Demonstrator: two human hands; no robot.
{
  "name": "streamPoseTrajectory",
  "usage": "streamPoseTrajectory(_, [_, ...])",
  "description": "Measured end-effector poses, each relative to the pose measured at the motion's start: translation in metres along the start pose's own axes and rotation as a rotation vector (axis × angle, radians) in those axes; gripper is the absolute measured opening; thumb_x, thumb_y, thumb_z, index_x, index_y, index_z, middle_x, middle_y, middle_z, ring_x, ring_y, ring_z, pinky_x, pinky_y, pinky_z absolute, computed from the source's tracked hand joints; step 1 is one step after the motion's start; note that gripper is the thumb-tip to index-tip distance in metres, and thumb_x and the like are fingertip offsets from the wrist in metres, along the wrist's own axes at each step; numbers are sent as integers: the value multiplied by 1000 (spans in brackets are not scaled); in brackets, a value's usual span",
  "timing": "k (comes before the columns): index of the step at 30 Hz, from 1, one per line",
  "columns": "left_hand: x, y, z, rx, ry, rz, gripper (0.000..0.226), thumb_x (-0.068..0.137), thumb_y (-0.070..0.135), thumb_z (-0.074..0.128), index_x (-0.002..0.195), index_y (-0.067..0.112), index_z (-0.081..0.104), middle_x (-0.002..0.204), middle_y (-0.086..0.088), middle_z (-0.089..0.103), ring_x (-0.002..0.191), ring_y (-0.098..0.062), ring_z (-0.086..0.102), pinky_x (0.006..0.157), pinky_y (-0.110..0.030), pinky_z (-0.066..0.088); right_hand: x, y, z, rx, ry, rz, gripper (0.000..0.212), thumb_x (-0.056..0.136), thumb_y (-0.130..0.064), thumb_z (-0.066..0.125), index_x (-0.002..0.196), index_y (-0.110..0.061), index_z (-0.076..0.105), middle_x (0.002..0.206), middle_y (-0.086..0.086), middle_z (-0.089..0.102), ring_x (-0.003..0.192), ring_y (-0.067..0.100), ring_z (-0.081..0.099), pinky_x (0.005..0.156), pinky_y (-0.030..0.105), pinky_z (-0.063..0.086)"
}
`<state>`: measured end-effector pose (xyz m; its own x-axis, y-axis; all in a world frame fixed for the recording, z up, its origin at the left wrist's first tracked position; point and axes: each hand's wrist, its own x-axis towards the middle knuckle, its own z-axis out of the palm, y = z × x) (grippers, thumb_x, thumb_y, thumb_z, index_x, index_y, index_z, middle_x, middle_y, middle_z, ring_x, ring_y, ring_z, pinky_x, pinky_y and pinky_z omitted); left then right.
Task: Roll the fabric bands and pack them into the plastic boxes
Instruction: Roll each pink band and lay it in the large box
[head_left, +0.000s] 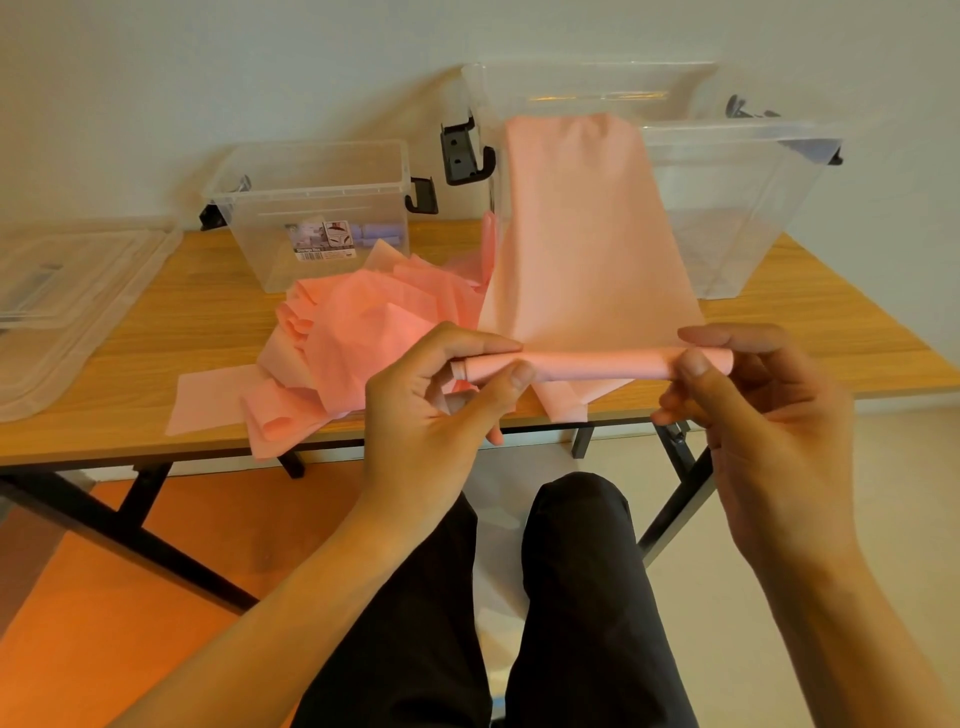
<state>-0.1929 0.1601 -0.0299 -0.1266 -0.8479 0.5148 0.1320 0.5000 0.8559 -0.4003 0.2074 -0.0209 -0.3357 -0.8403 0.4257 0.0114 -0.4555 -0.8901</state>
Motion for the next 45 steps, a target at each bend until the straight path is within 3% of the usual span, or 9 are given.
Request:
streamPoseTrajectory(4, [1,2,1,-1,6,6,12,88,12,67,100,13,69,87,14,66,58,-18,61,53,-24,52,-1,-2,-1,14,-20,22,28,80,-21,75,105,-11,70,86,6,71,70,23,68,67,28,59])
streamPoseTrajectory(11, [3,-1,0,-12,-93,26,16,90,11,71,106,11,72,93,5,63,64,-19,64,57,-23,53,0,-2,-3,-31,17,41,26,84,-31,70,94,-8,67,72,9,65,62,27,63,64,30,57])
streamPoseTrajectory(16, [3,-3,1,-7,-59,-32,18,89,16,68,104,6,70,86,11,66,66,-18,63,56,-24,53,2,0,-2,-47,-29,34,16,89,-23,66,98,-11,64,85,7,65,73,22,65,63,30,58])
streamPoseTrajectory(22, [4,-6,-2,9,-68,-86,19,91,22,69,102,7,70,76,9,66,67,-14,62,55,-25,53,4,-2,-3,-66,-69,-11,24,85,-16,72,107,-9,66,97,11,67,79,27,68,64,29,60])
streamPoseTrajectory(27, [7,-2,-3,-26,-85,-73,22,90,17,73,110,9,68,96,3,72,81,-23,72,56,-27,57,5,0,-5,-91,-25,18,23,85,-27,70,99,-8,69,81,4,70,65,25,66,64,28,58])
streamPoseTrajectory(31, [9,0,-2,-25,-82,-32,20,86,13,68,106,14,69,93,5,71,78,-25,71,55,-27,56,7,0,-6,-87,-6,22,28,84,-35,70,94,-8,68,71,7,65,59,26,62,61,35,57])
streamPoseTrajectory(38, [10,1,-1,-21,-37,-78,17,88,17,66,99,3,69,74,4,70,62,-14,64,54,-24,53,7,-2,-8,-59,-74,8,29,85,-15,71,114,-13,67,102,9,69,87,29,68,67,30,60])
streamPoseTrajectory(42, [10,1,-2,-33,-45,-82,19,88,16,68,103,4,68,92,-8,72,80,-25,72,55,-29,57,8,-1,-9,-69,-42,18,22,85,-17,71,105,-8,69,94,2,73,77,25,70,69,29,60])
streamPoseTrajectory(45, [11,1,-2,-19,-39,-79,22,86,12,70,106,2,68,99,-14,71,76,-29,71,58,-31,58,8,-1,-7,-52,-26,20,23,83,-24,73,99,-8,69,82,2,72,66,23,67,68,29,58])
